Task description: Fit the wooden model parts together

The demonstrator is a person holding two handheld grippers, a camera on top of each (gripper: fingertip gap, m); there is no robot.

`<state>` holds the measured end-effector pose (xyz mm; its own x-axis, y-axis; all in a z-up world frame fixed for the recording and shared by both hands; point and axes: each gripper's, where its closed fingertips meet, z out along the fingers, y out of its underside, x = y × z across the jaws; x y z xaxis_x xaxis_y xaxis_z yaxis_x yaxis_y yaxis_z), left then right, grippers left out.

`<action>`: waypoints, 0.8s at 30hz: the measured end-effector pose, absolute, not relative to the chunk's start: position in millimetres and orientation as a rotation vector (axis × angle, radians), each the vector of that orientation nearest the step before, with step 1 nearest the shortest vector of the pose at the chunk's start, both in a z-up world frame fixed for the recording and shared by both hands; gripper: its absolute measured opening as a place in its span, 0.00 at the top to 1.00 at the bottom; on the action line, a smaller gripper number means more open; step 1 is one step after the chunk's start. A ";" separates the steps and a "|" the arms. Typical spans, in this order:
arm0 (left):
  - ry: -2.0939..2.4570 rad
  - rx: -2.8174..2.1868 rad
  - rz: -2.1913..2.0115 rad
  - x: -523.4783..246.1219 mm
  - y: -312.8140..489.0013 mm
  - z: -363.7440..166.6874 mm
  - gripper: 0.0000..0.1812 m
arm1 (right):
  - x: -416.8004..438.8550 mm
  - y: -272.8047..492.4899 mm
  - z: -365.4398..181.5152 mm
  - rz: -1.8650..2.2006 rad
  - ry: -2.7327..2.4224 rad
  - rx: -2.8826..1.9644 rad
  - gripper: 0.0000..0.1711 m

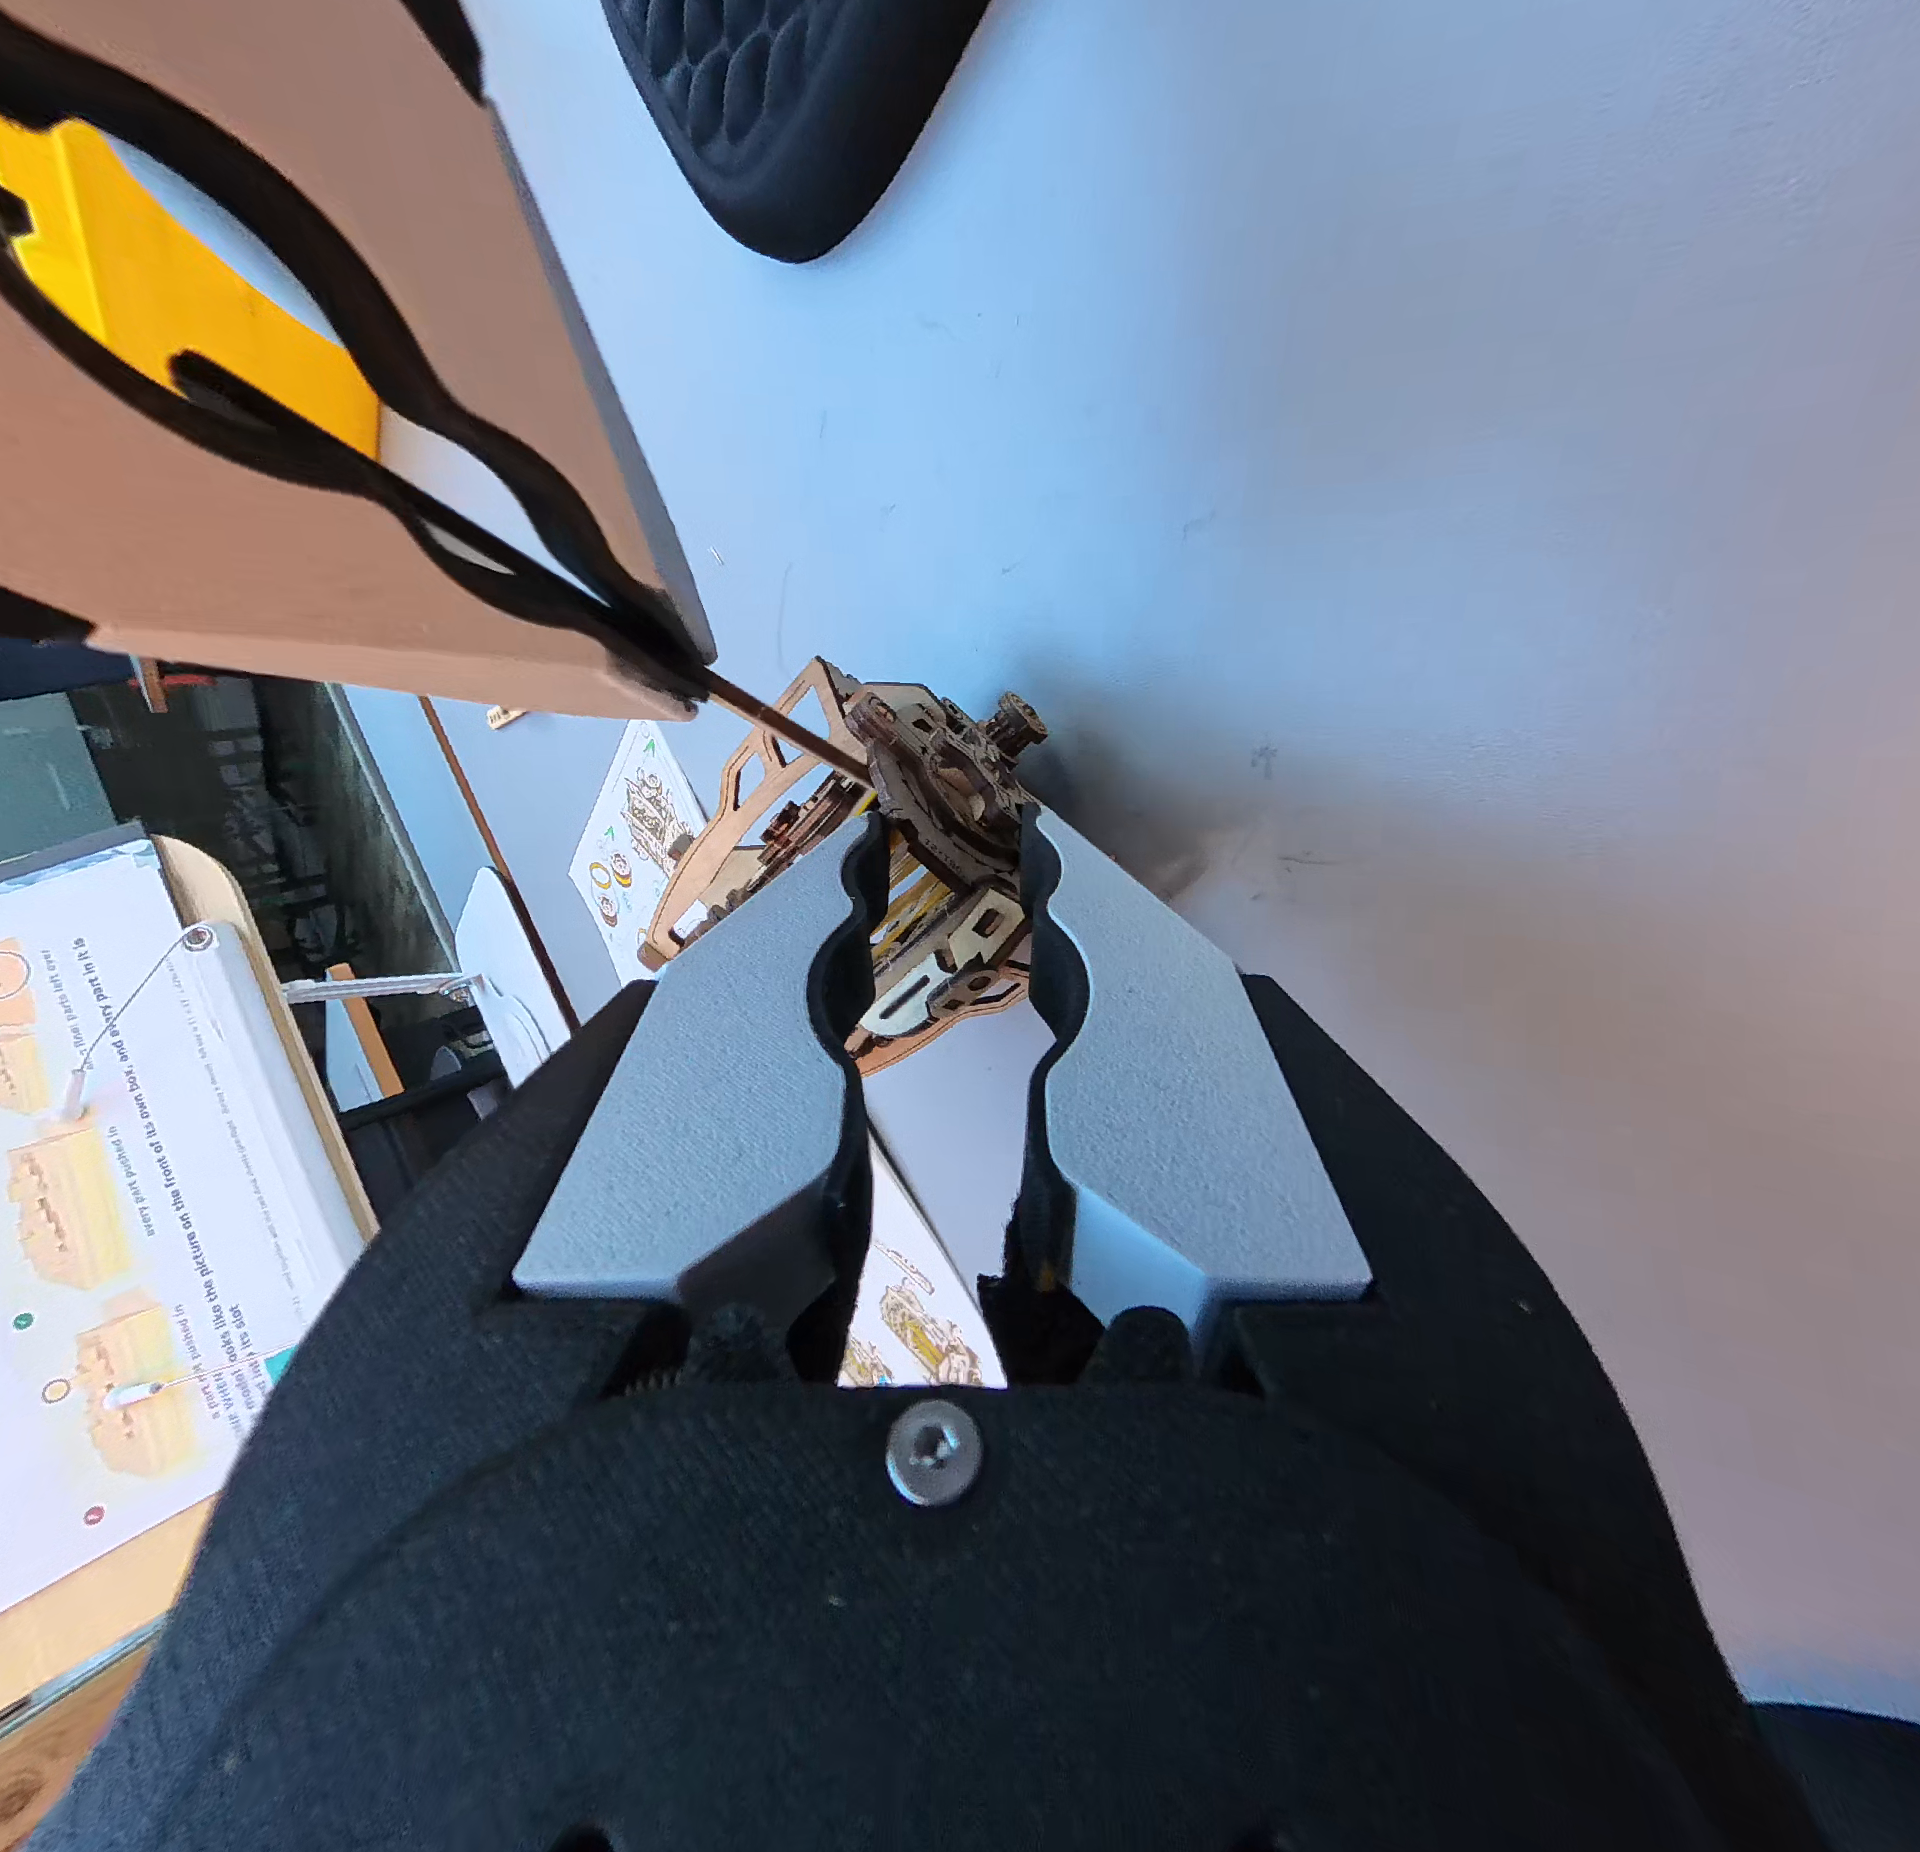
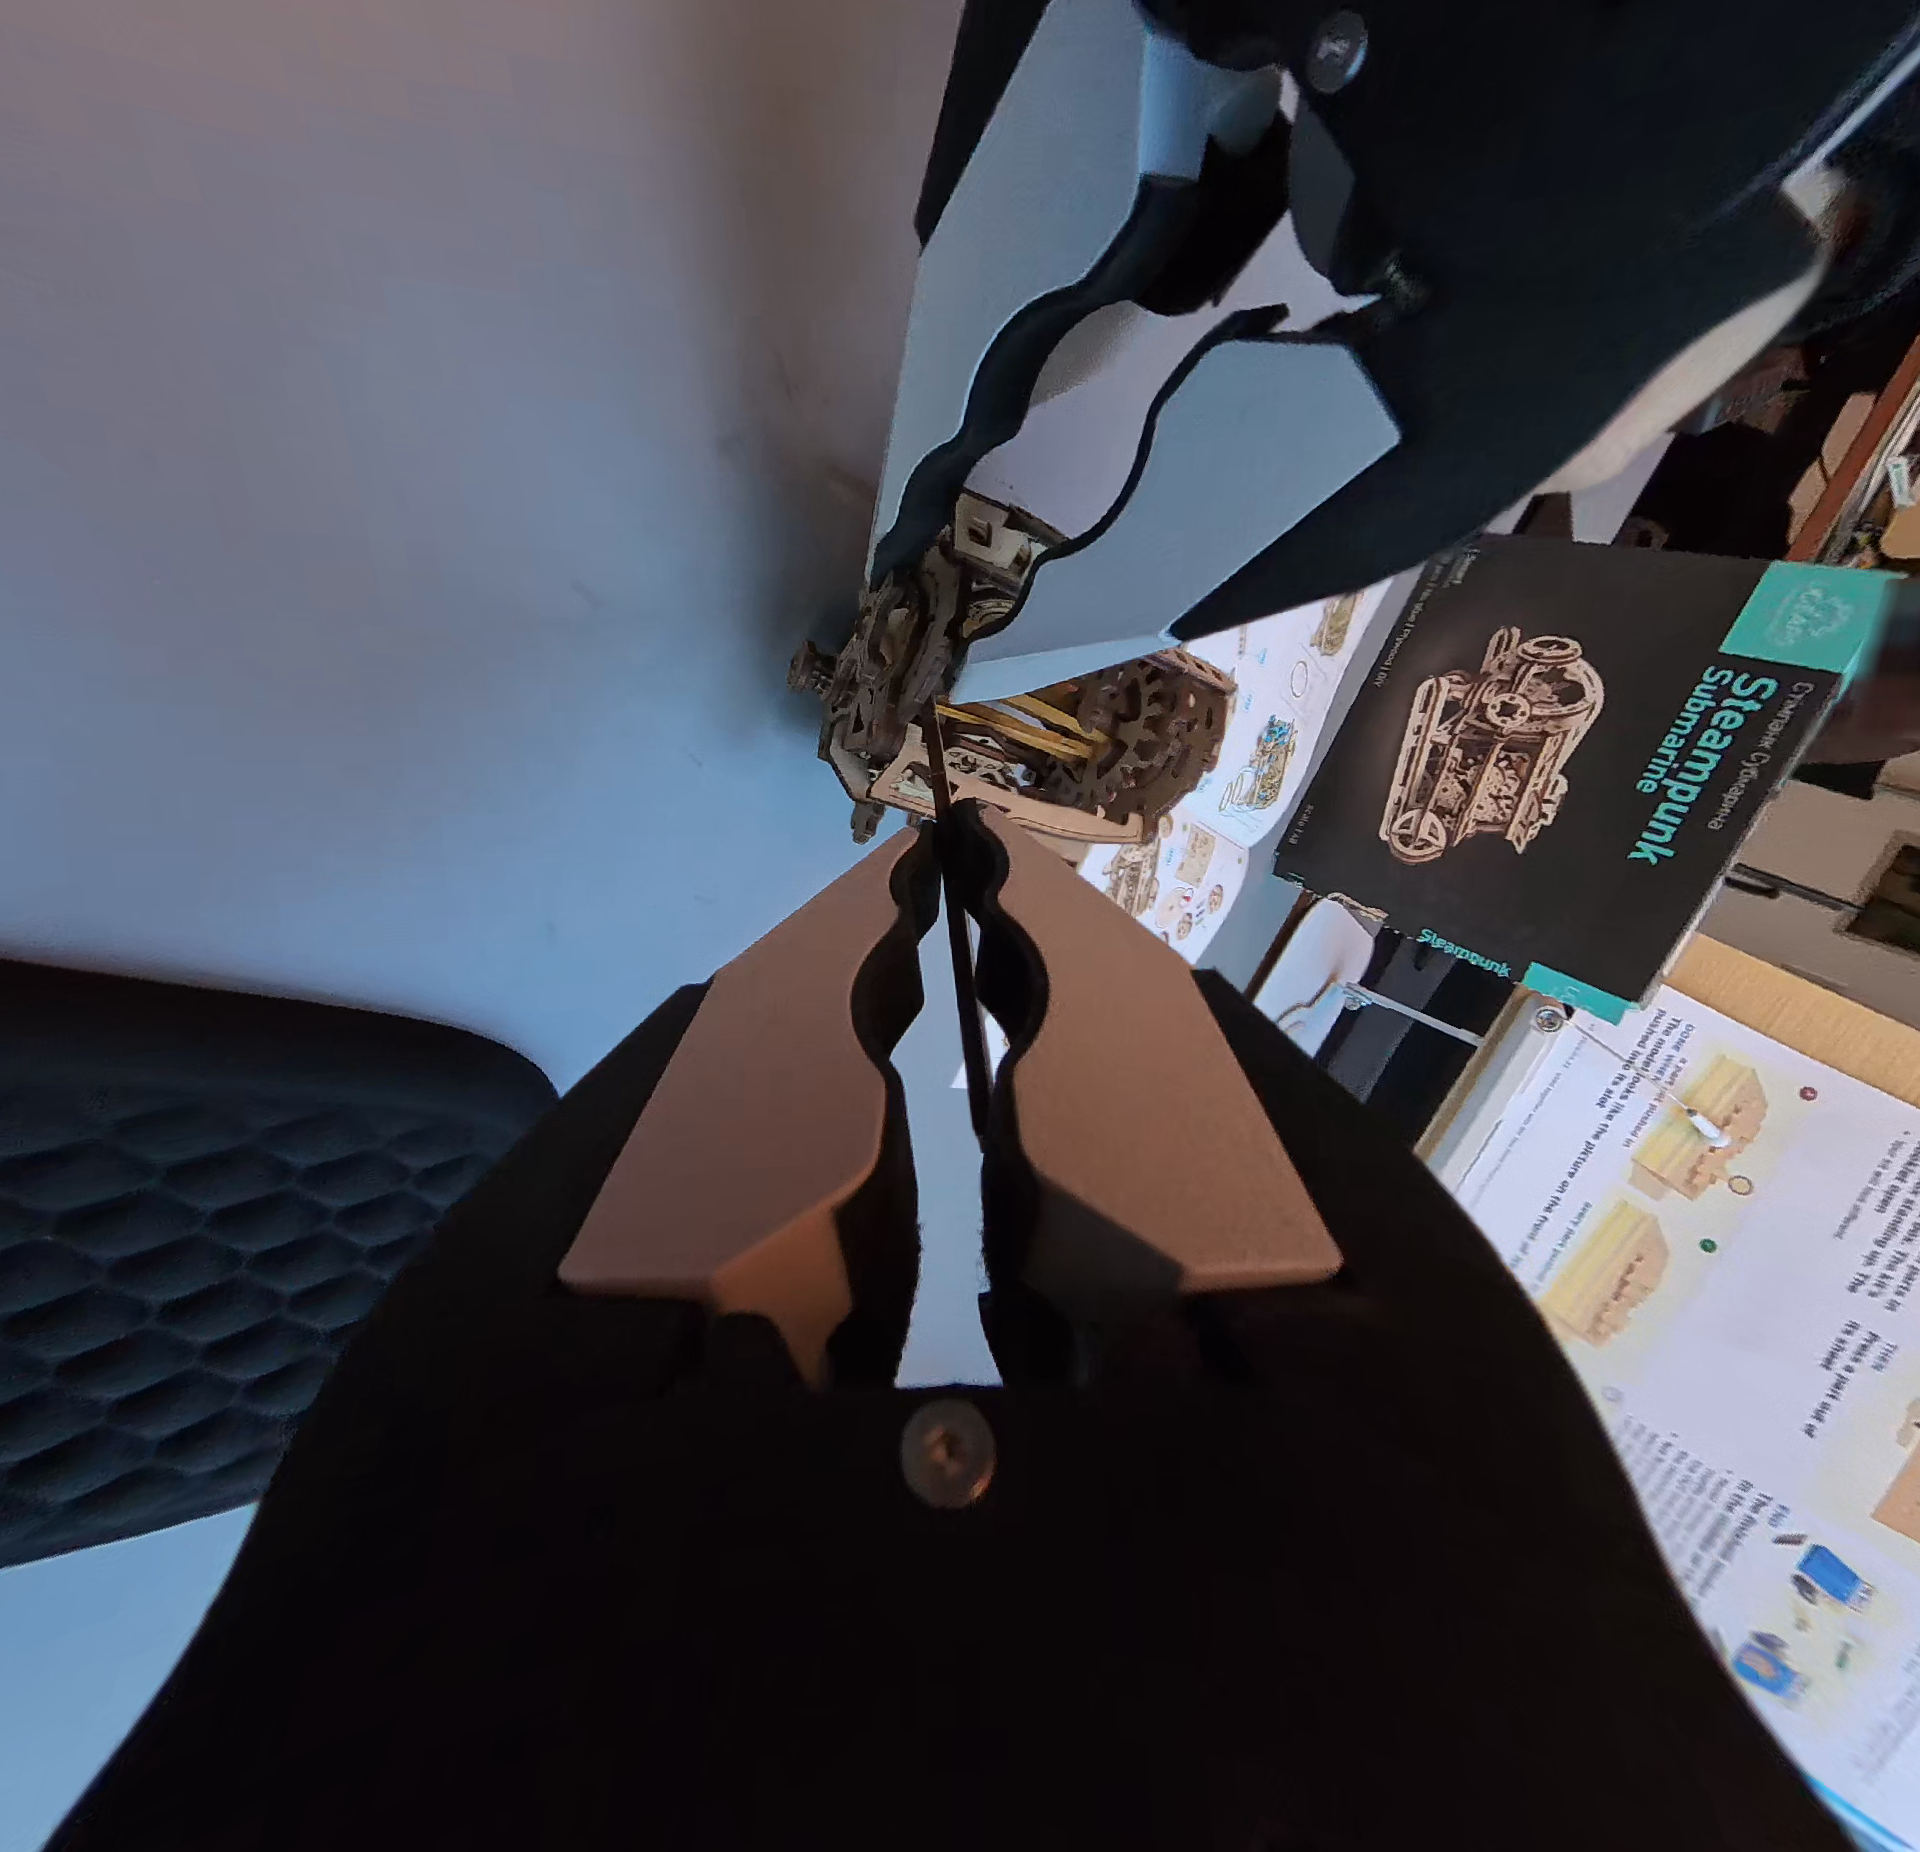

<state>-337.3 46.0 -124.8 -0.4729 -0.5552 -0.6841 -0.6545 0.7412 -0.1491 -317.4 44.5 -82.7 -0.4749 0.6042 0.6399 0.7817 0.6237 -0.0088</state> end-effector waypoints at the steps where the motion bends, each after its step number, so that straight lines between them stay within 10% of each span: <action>1: 2.193 -0.902 0.173 -337.4 46.1 -124.7 0.87 | -317.5 44.5 -82.0 -0.356 -2.229 -1.104 0.99; 24: 2.195 -0.881 0.221 -340.9 47.3 -125.6 0.88 | -313.1 51.8 -71.7 -0.432 -2.290 -1.030 0.99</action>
<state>-340.9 47.3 -125.6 -0.4841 -0.5252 -0.6999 -0.6542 0.7484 -0.1091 -313.1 51.8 -71.7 -0.5299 0.5693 0.6285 0.7592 0.6487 0.0525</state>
